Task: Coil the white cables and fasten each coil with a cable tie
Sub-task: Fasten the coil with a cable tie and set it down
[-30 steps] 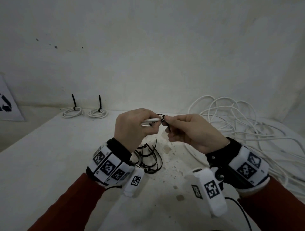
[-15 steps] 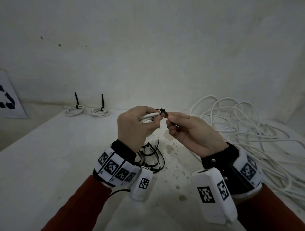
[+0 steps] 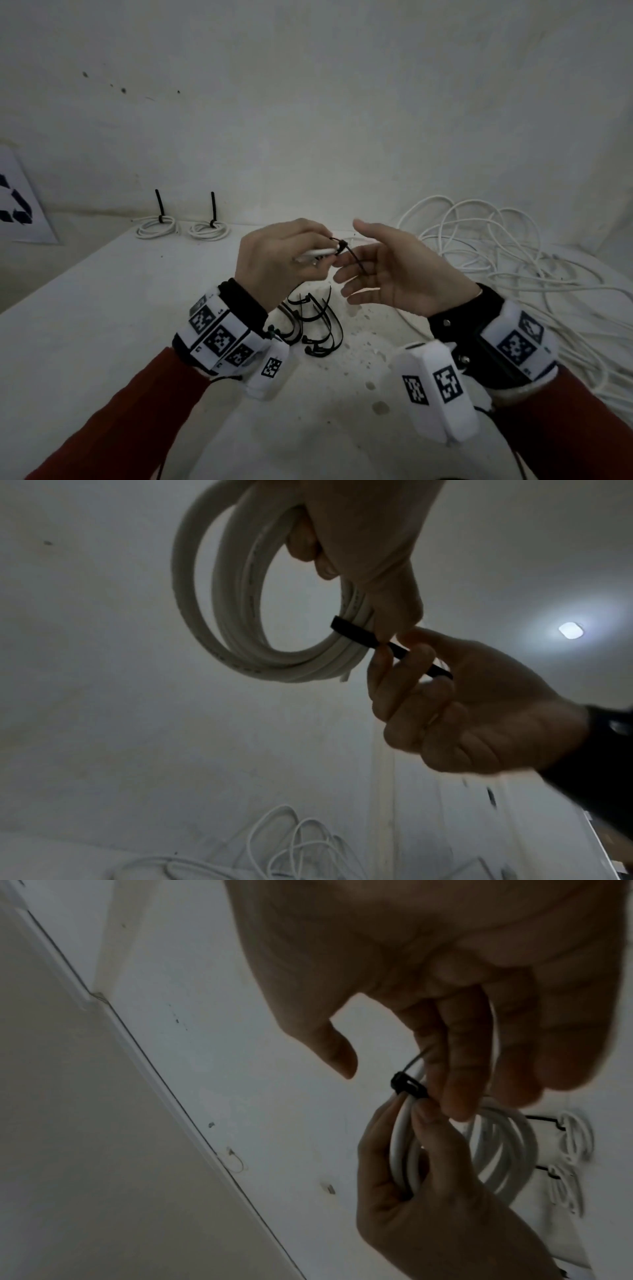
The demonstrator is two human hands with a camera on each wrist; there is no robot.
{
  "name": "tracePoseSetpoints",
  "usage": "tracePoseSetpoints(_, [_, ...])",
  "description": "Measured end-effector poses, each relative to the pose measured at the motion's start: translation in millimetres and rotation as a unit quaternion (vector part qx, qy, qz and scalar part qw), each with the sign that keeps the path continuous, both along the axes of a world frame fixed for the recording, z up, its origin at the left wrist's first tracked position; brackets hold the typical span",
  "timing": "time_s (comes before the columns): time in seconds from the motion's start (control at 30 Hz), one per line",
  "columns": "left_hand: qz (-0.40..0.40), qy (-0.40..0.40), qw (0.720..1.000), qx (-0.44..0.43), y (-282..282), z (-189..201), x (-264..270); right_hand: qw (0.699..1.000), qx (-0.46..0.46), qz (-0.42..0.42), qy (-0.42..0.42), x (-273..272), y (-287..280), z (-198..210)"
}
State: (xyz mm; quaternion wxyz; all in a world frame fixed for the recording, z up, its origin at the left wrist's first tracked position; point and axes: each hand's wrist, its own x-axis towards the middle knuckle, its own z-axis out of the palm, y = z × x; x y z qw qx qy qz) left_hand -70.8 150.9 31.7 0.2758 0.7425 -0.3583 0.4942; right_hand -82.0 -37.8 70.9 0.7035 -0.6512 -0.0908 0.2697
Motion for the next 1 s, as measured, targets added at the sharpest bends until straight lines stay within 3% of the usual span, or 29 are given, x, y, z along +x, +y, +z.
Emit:
tracePoseSetpoints(0.1, [0.028,-0.076,0.991,0.104,2,4,3,0.998,-0.053,0.03,-0.01,7,1,-2])
tracePoseSetpoints(0.27, [0.04,-0.116,0.973,0.196,3,8,5,0.997,-0.027,0.058,0.039,11,-1,-2])
tracePoseSetpoints(0.37, [0.041,-0.104,0.974,0.198,3,9,5,0.997,-0.004,0.068,0.043,8,-1,-2])
tracePoseSetpoints(0.53, [0.042,-0.076,0.982,0.166,0,4,5,0.997,0.053,0.0,0.057,2,2,-8])
tracePoseSetpoints(0.7, [0.056,0.015,0.994,0.094,-1,0,3,0.994,0.081,-0.057,0.042,-2,5,-17])
tracePoseSetpoints(0.83, [0.067,0.001,0.985,0.161,0,4,7,0.993,0.091,-0.063,0.033,-1,7,-22])
tracePoseSetpoints(1.0, [0.116,-0.035,0.971,0.204,8,9,7,0.999,0.047,0.012,0.021,0,-3,-20])
